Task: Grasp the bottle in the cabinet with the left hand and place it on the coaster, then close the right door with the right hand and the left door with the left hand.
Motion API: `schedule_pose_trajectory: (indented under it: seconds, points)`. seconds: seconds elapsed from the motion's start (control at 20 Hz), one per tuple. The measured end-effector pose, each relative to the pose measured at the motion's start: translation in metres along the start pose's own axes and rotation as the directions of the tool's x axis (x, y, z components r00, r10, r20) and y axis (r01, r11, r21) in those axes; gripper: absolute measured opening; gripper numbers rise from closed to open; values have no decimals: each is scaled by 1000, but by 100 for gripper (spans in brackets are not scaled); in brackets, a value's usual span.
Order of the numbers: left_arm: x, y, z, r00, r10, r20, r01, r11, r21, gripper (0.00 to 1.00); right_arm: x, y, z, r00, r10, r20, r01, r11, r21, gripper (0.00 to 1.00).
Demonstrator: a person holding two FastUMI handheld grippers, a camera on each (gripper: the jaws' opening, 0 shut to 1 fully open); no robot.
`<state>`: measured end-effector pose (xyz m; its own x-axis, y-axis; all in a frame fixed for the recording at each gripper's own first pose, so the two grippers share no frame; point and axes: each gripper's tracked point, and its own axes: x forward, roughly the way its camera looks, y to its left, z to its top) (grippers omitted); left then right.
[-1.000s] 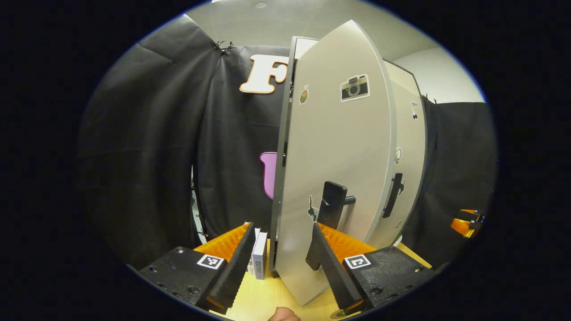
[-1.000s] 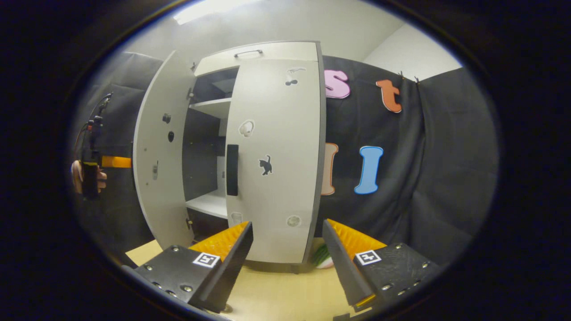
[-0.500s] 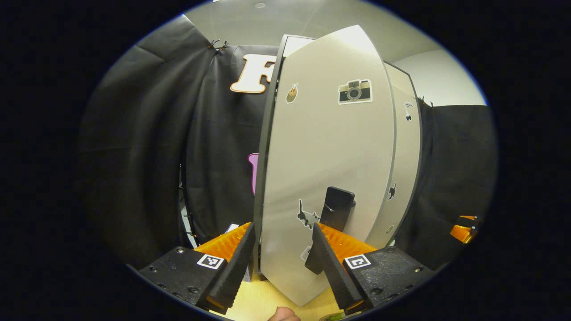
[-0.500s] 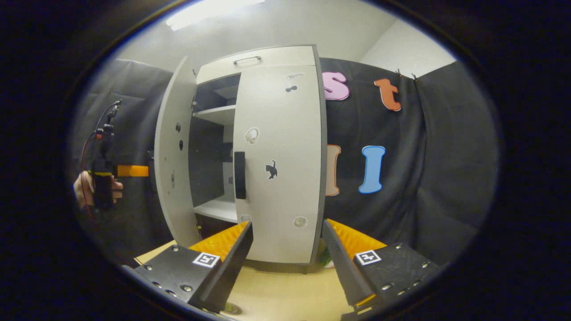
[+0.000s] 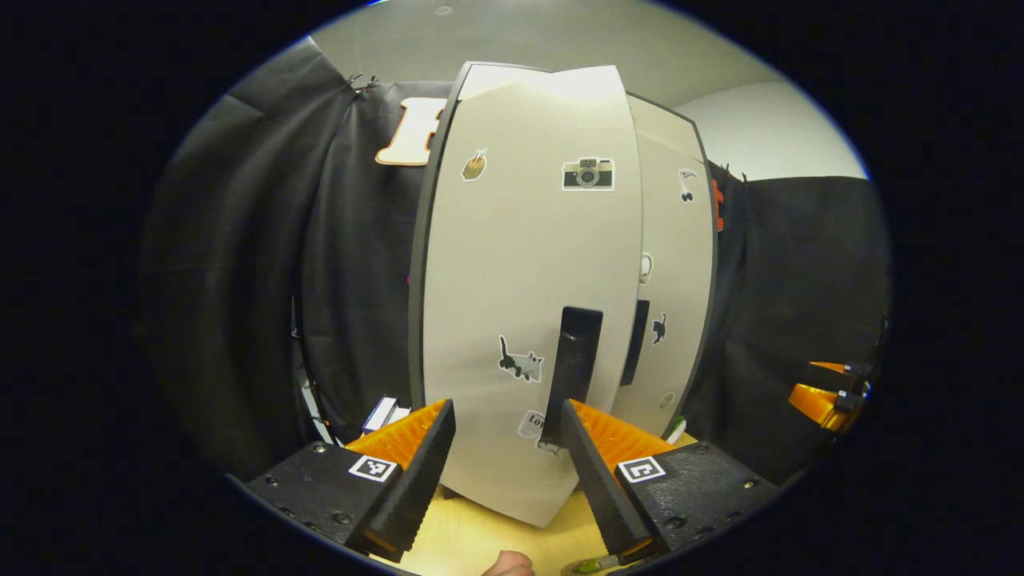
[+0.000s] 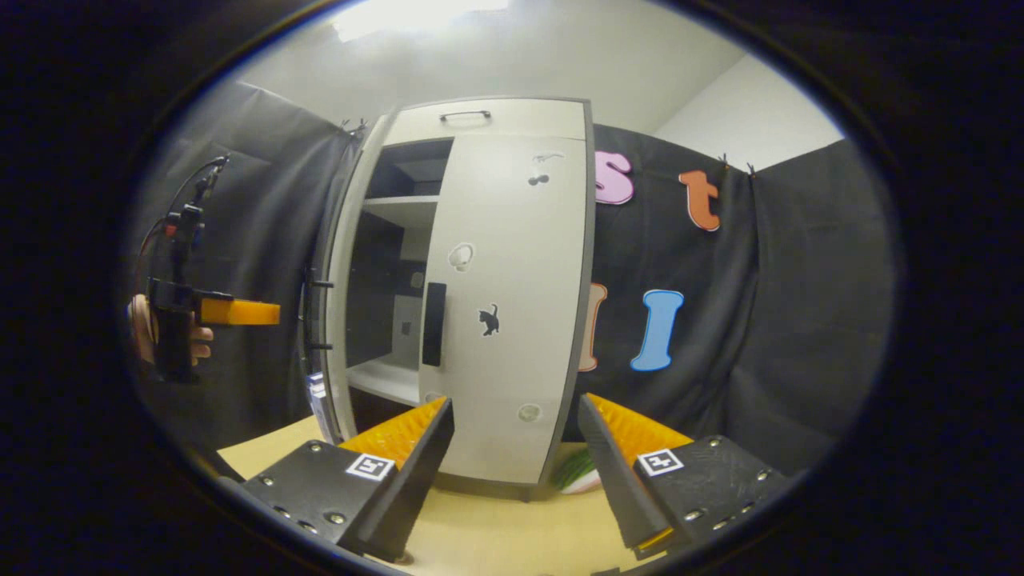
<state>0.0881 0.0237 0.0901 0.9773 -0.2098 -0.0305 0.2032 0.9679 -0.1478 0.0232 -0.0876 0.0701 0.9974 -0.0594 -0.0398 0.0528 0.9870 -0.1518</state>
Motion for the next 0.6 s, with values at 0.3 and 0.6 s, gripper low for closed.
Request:
schedule_pose_trajectory:
  seconds: [0.3,0.6]
  points:
    - [-16,0,-9,1000,13,-7,-13,1000,-15,86,-2,26,5,999,42,10,-43,998,48,92]
    - [-34,5,-12,999,52,-3,-52,999,14,85,-14,42,20,998,51,46,-54,996,77,95]
